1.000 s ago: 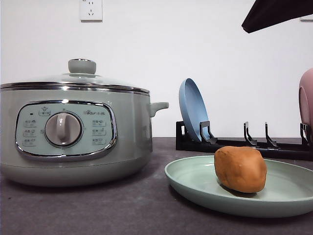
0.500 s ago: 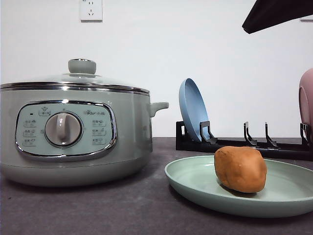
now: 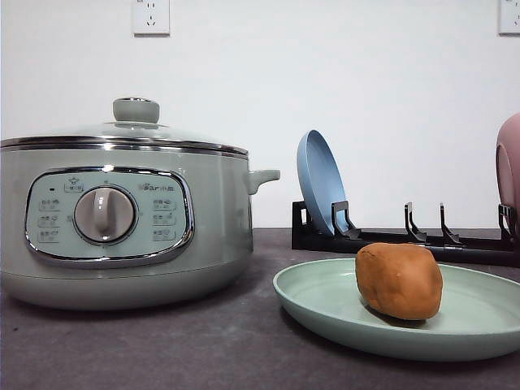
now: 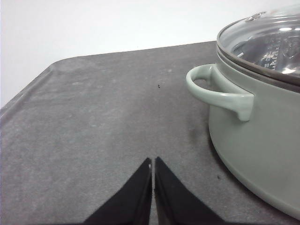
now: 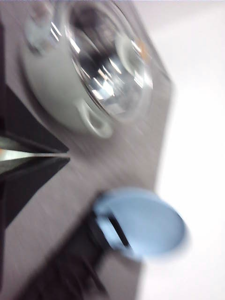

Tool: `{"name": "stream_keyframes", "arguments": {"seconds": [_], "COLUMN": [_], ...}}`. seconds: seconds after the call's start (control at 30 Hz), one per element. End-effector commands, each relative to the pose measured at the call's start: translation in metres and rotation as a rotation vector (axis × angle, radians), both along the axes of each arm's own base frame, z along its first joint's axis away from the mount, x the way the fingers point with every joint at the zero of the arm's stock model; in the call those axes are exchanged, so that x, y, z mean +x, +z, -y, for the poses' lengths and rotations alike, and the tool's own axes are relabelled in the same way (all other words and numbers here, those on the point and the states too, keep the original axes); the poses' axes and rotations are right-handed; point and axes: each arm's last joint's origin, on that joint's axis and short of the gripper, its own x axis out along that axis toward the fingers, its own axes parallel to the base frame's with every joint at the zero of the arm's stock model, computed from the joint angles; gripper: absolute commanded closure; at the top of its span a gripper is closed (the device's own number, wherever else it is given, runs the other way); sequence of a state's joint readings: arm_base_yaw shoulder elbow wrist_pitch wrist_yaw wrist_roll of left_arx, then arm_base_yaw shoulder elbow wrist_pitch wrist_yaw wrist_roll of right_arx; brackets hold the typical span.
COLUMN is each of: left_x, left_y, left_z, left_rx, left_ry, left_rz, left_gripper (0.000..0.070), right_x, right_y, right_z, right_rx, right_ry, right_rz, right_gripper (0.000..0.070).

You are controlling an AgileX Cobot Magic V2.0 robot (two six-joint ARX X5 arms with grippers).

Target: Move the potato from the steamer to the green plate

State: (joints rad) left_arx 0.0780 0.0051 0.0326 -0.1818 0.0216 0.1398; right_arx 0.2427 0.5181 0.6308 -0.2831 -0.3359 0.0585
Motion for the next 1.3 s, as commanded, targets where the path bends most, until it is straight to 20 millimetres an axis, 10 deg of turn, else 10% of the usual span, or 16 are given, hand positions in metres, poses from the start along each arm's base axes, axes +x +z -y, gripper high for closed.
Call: {"name": "stream_keyframes", "arguments": {"seconds": [0.0, 0.83, 1.27], "left_x": [0.001, 0.001, 0.001], "left_y": [-0.008, -0.008, -0.008], "left_z": [0.0, 0.0, 0.0], "left_rx": [-0.003, -0.003, -0.003], "left_ry": [0.006, 0.006, 0.006], "left_rz": [-0.025, -0.025, -0.025], "left_gripper": [0.0699, 0.0699, 0.0699], "right_x": [-0.004, -0.018, -0.02], "right_y": [-0.002, -0.137, -0.154], "right_z": [0.007, 0.03, 0.03], "right_rx": [-0.002, 0.039, 0.012], "right_ry": [-0.052, -0.409, -0.401], "right_rz": [0.08, 0.188, 0.002], "right_gripper": [0.07, 0.07, 0.07]}}
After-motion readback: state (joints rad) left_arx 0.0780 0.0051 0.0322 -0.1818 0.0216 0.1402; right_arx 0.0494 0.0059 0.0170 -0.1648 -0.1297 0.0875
